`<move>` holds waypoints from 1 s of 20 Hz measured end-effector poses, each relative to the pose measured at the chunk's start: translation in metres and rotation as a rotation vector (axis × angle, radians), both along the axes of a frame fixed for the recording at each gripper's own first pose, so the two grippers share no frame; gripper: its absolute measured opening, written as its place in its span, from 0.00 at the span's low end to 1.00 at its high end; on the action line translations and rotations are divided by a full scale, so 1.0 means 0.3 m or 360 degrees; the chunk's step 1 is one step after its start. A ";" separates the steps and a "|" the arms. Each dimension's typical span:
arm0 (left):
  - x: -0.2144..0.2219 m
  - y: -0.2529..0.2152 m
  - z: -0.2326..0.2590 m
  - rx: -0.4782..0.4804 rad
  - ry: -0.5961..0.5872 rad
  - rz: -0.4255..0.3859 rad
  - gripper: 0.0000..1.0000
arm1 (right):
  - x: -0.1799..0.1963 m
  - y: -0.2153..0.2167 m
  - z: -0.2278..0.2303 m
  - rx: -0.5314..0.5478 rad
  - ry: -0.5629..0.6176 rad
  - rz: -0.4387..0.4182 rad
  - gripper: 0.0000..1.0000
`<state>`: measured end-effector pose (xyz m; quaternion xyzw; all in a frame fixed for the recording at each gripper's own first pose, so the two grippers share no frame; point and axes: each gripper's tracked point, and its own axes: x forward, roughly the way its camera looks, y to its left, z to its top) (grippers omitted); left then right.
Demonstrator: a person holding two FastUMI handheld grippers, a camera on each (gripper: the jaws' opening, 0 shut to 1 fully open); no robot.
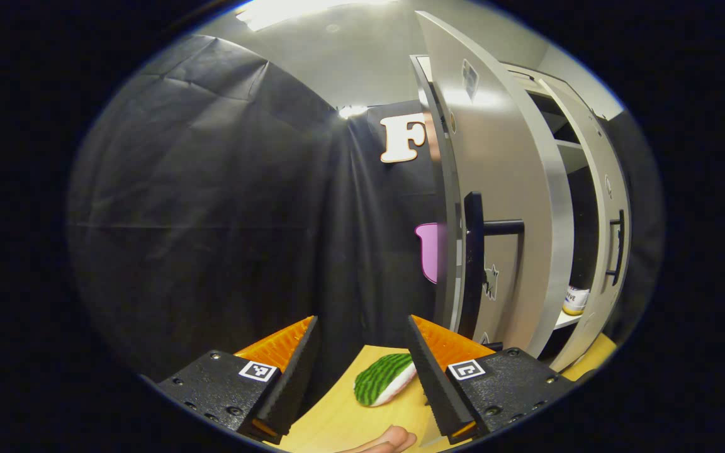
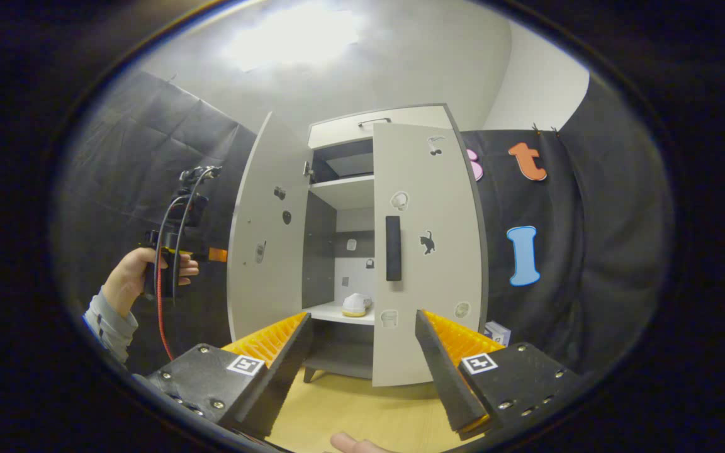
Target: Grab one shoe with the right hand and put it into the shoe cabinet, grab the other shoe with the left hand and put it into the shoe cabinet; then close the right door with the right hand and the left door with the left hand.
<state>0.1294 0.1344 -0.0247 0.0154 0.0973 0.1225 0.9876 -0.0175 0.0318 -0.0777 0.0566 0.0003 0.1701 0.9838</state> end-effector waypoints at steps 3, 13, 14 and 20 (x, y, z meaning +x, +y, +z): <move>0.003 -0.036 -0.015 -0.0093 0.0015 -0.0110 0.84 | -0.003 -0.010 0.010 -0.0001 -0.0020 -0.0022 0.98; 0.065 -0.233 -0.033 -0.0254 0.0077 -0.0329 0.84 | 0.016 -0.043 -0.011 -0.0015 -0.0006 -0.0056 0.98; 0.079 -0.243 -0.032 -0.0250 0.0082 -0.0330 0.82 | 0.019 -0.055 -0.017 -0.0012 -0.0002 -0.0072 0.98; 0.098 -0.275 -0.027 -0.0265 0.0071 -0.0415 0.85 | 0.031 -0.094 -0.043 -0.0014 0.0032 -0.0106 0.98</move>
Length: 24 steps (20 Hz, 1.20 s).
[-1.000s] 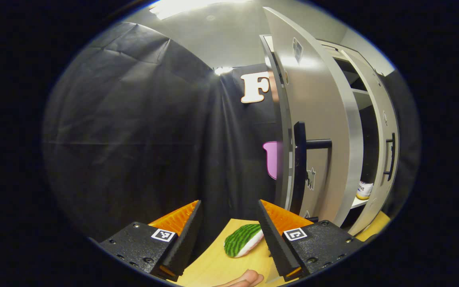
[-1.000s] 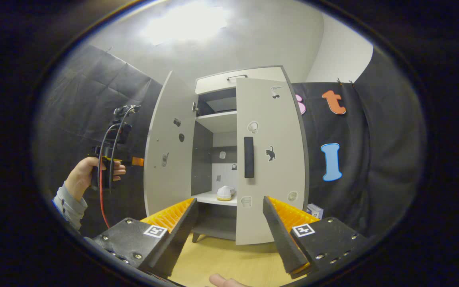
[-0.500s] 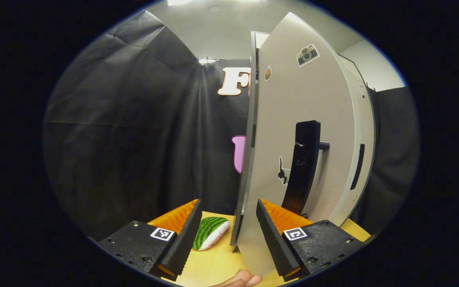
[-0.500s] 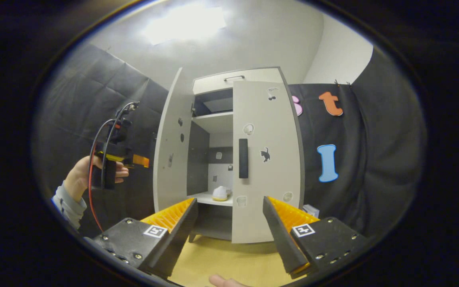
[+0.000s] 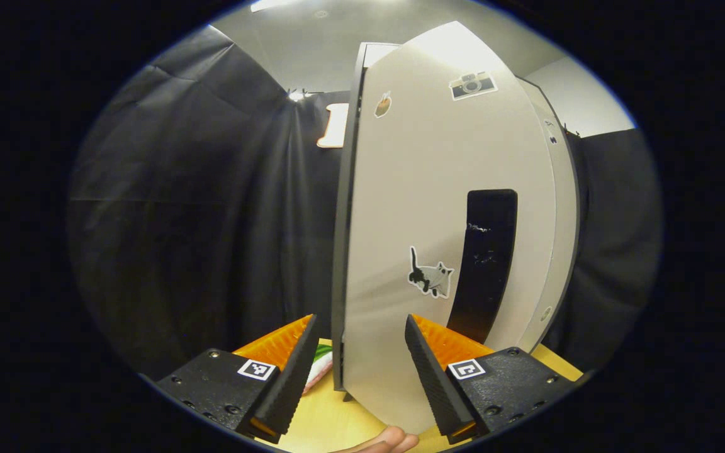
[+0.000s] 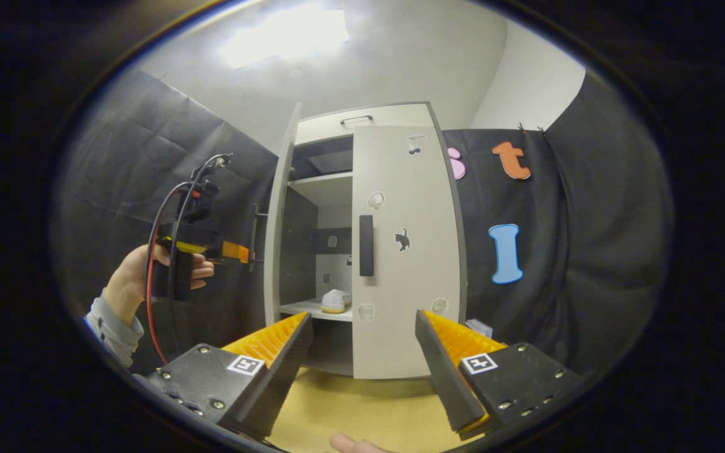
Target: Grab one shoe with the right hand and put it into the shoe cabinet, grab the other shoe with the left hand and put it into the shoe cabinet; then close the right door with the right hand and the left door with the left hand.
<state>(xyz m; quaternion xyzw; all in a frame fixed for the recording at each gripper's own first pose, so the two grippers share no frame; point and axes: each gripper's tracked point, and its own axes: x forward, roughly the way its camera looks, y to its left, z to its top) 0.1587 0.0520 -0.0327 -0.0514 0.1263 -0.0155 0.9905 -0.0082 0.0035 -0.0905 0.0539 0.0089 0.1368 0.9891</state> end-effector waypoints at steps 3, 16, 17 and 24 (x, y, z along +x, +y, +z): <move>-0.009 -0.105 -0.018 -0.0066 0.0024 -0.0118 0.85 | 0.006 -0.029 0.003 0.0004 0.0009 -0.0040 0.98; -0.214 -0.270 -0.090 0.0110 0.0059 -0.0264 0.93 | 0.017 -0.039 -0.021 -0.0009 0.0046 -0.0137 0.98; -0.239 -0.267 -0.077 0.0116 0.0030 -0.0277 0.93 | 0.014 -0.034 -0.021 -0.0009 0.0045 -0.0142 0.98; -0.397 -0.184 -0.032 0.0075 -0.0089 -0.0197 0.97 | -0.001 0.028 -0.018 -0.0033 0.0021 -0.0157 0.98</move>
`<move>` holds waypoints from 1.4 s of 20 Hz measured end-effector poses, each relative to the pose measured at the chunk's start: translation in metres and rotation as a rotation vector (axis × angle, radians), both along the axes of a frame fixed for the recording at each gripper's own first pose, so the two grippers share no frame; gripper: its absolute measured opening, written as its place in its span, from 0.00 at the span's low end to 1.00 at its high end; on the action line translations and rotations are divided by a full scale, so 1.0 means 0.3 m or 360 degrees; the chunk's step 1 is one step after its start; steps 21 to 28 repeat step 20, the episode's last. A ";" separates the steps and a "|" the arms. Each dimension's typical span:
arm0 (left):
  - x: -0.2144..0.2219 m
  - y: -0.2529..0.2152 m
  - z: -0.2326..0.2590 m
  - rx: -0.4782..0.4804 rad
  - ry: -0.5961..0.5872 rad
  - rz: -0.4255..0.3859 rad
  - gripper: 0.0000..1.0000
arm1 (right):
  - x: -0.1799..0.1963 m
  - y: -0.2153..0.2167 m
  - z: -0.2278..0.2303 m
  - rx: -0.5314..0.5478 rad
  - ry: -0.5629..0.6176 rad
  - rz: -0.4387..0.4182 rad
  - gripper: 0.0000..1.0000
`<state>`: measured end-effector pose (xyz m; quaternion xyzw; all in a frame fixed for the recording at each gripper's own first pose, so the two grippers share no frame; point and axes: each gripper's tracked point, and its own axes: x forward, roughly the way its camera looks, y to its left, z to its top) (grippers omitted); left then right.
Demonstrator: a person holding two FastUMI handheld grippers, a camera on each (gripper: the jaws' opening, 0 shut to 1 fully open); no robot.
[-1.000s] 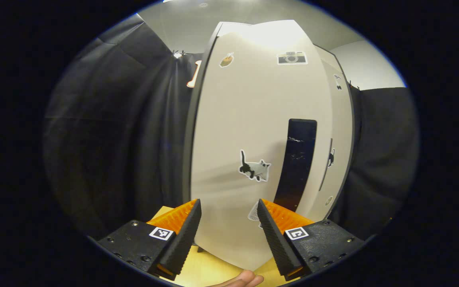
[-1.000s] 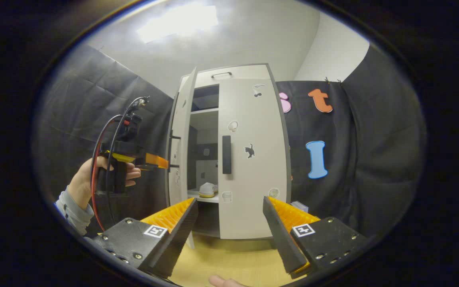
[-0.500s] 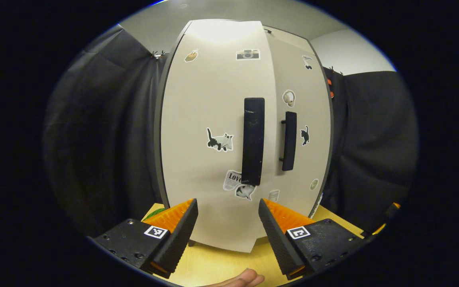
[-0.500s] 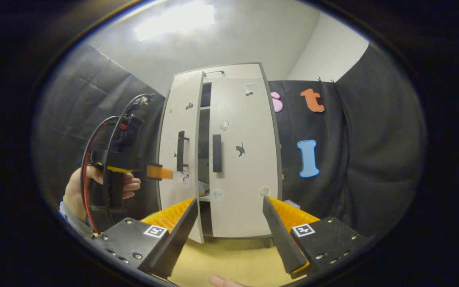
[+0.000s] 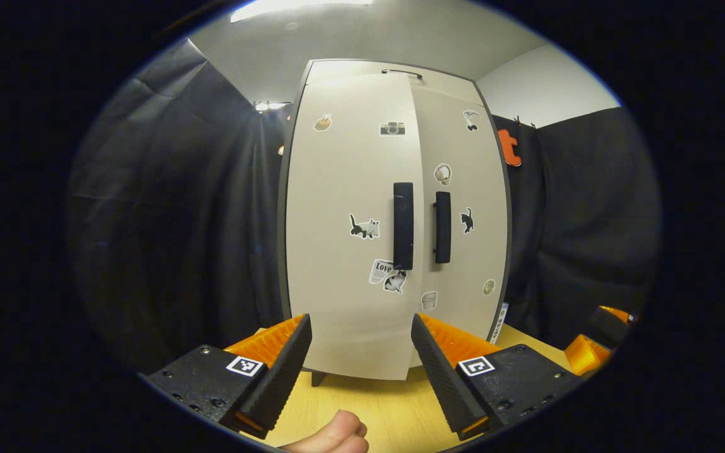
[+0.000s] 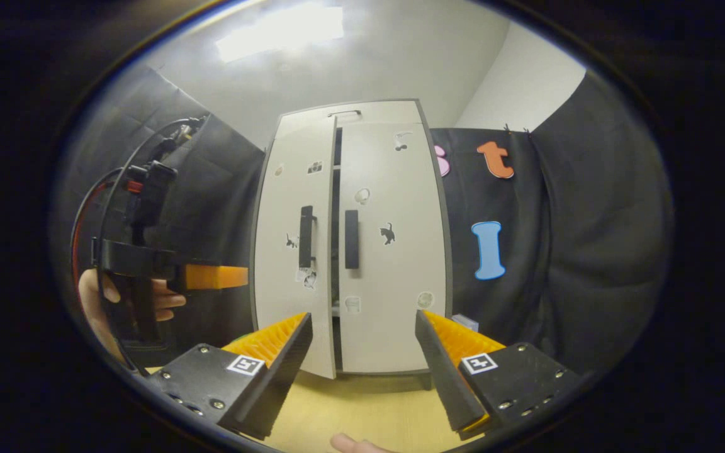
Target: Grab one shoe with the right hand and put it into the shoe cabinet, grab the other shoe with the left hand and put it into the shoe cabinet; then close the right door with the right hand and the left door with the left hand.
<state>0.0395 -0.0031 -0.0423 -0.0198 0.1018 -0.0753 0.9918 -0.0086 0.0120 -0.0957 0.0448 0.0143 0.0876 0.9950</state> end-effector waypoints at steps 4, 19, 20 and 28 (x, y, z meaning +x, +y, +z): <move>-0.093 0.010 -0.008 0.0035 -0.0030 -0.0029 0.94 | -0.013 0.016 0.026 0.0032 -0.0024 -0.0011 0.98; -0.336 -0.030 -0.071 0.0007 -0.0038 -0.0079 0.96 | -0.068 0.016 0.022 -0.0053 -0.0039 0.0012 0.98; -0.335 -0.020 -0.069 0.0010 -0.0042 -0.0061 0.97 | -0.068 0.006 0.021 -0.0048 -0.0038 0.0004 0.98; -0.335 -0.020 -0.069 0.0010 -0.0042 -0.0061 0.97 | -0.068 0.006 0.021 -0.0048 -0.0038 0.0004 0.98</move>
